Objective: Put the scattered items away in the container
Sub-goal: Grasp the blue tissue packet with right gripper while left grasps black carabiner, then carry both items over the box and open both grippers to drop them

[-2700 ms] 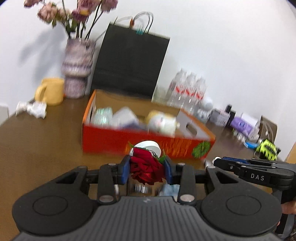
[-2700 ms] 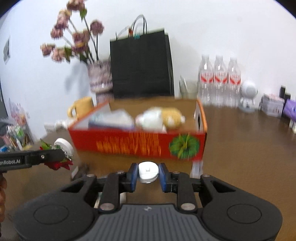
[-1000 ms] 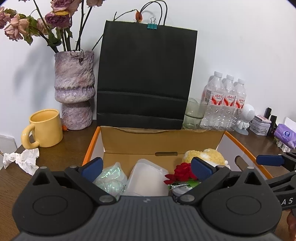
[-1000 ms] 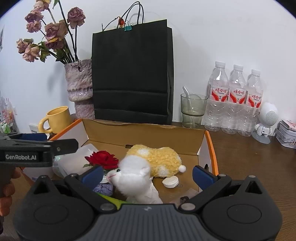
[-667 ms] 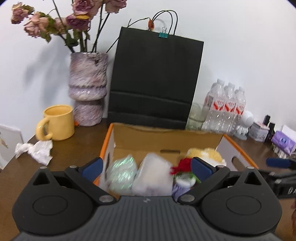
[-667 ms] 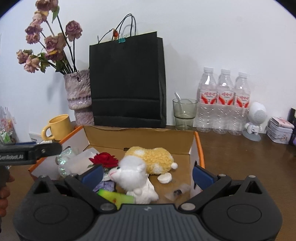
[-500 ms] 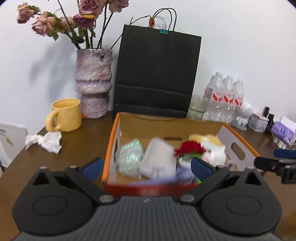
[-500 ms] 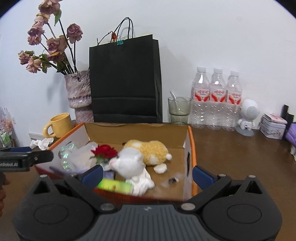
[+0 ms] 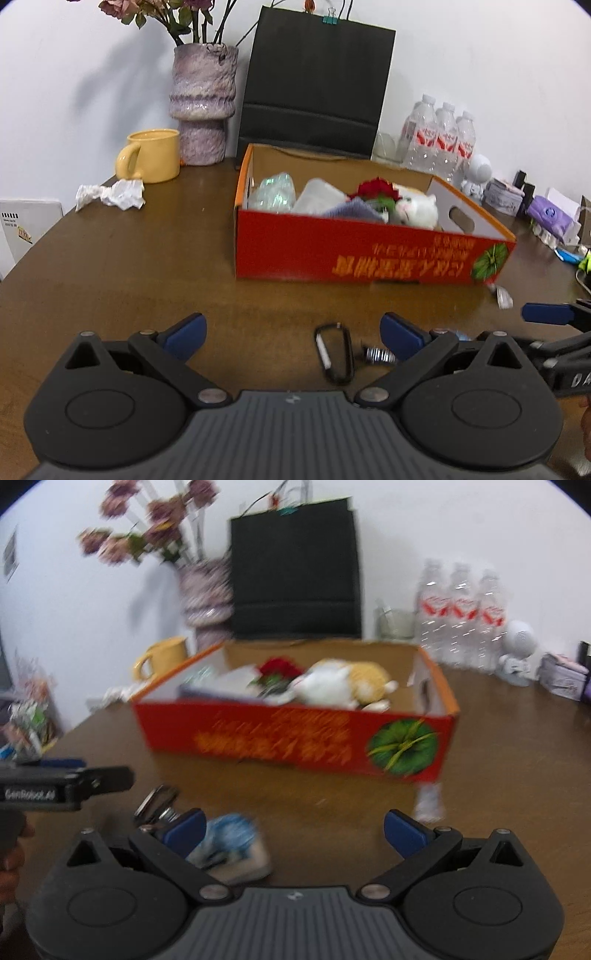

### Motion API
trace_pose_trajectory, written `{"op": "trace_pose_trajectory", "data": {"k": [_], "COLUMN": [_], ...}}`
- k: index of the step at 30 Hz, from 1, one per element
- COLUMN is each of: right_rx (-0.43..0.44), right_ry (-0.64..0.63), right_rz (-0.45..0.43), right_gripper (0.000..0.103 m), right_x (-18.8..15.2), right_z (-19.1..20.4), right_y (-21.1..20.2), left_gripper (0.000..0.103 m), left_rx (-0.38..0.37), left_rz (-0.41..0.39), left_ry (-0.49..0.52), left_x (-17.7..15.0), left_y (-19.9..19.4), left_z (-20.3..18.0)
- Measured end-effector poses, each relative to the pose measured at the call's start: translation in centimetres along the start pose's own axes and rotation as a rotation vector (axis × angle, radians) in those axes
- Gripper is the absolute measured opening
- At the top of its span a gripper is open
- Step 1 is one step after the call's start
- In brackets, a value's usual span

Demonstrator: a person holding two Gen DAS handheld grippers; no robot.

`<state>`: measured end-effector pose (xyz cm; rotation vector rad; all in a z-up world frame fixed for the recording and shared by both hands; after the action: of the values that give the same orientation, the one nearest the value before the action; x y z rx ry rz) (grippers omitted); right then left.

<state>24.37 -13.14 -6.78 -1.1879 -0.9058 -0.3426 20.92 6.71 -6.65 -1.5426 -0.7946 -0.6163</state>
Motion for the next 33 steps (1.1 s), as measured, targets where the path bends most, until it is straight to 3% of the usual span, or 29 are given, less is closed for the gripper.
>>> {"op": "trace_pose_trajectory", "data": {"k": [7,10,12,14,17,19,23,33], "right_rx": [-0.021,-0.033,-0.033,-0.042,-0.040,-0.042,-0.041,-0.023], "right_ry": [-0.048,-0.064,-0.061,-0.048,-0.016,-0.009,-0.008,0.009], "right_rz": [0.046,0.065,0.068,0.050,0.037,0.030,0.021,-0.004], "right_gripper": [0.101,0.088,0.080,0.061,0.060,0.058,0.053,0.046], "right_x": [-1.1,-1.4,-1.4,-1.2,-1.0,-0.9,-0.9,-0.8], "right_z": [3.1,3.5,3.3,2.8,1.9,1.5,1.3,1.2], "right_y": [1.5,2.4,2.6,2.5,2.5,2.5,2.4,1.9], "left_gripper": [0.100,0.098,0.090,0.082,0.077,0.069,0.026,0.026], "left_rx": [-0.010,-0.016,-0.010,0.005,0.035,0.030,0.002,-0.023], "left_rz": [0.036,0.045,0.061,0.077,0.069,0.059,0.042,0.021], "left_ry": [0.007,0.046,0.072,0.089,0.138,0.157,0.171,0.132], "left_x": [-1.1,-1.0,-1.1,-1.2,-1.1,-1.1,-1.1,-1.1], "left_y": [0.5,1.2,2.0,2.8,3.5,3.5,3.1,2.6], "left_z": [0.3,-0.4,-1.0,-1.4,-2.2,-2.5,-2.8,-2.4]}}
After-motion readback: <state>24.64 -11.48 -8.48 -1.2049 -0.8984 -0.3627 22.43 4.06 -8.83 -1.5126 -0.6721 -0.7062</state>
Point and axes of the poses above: each gripper's, at about its wrist camera, not at the fingertips, and y roughly the way its jaws point, z to its left, x to its top, the point moved 6 cm from there along y, roughly the way its jaws point, and after that the axes turned 4 degrees about z, right-handed, at the moved point
